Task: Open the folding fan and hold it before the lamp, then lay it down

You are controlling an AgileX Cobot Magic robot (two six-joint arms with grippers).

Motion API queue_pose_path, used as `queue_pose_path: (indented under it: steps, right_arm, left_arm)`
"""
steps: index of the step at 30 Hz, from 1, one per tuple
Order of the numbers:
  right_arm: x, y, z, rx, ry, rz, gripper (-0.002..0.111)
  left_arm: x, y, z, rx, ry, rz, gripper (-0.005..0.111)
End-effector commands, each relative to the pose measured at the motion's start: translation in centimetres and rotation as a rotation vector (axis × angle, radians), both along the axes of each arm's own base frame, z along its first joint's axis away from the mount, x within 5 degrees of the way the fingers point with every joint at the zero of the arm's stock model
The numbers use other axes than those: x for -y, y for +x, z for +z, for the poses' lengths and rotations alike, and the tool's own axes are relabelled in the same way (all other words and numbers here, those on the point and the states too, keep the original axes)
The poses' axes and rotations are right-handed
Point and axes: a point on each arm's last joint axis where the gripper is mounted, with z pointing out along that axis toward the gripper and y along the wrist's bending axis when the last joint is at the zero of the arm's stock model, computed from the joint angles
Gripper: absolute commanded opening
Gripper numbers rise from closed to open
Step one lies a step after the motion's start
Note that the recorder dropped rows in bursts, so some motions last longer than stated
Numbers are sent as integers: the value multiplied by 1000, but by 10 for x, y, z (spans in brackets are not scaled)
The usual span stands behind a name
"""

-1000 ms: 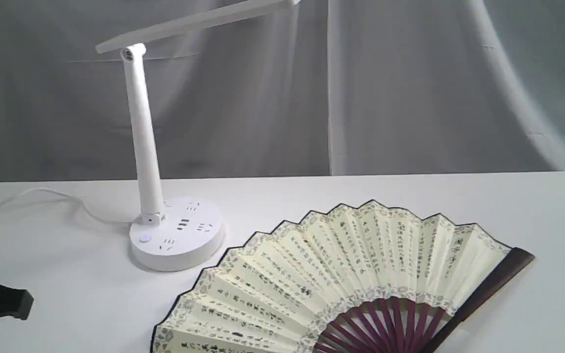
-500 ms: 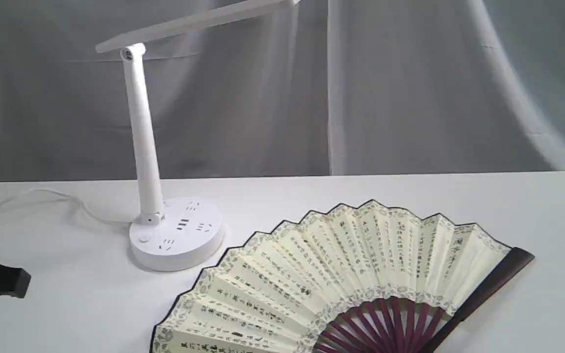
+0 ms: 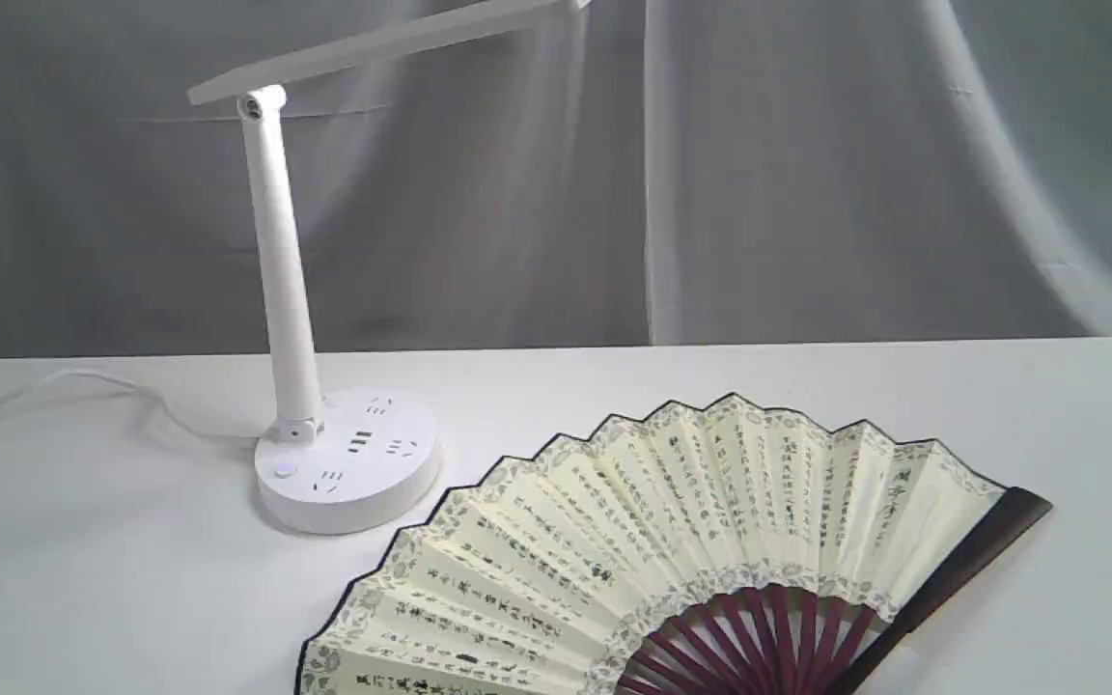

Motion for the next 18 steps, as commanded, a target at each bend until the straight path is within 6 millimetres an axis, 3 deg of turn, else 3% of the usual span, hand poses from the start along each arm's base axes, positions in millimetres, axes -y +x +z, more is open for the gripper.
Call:
queue_pose_path:
  steps: [1,12,18]
  right_arm:
    - [-2,-16,14,56,-3,5,0]
    - [-7,-87,66,353,-50,8,0]
    - [-11,-132,82,478,-72,8,0]
  left_arm:
    - [2,-14,18,100,-27,-1,0]
    - [-4,-83,76,438,-55,-4,0]
    - [-8,-129,96,623,-73,-6,0]
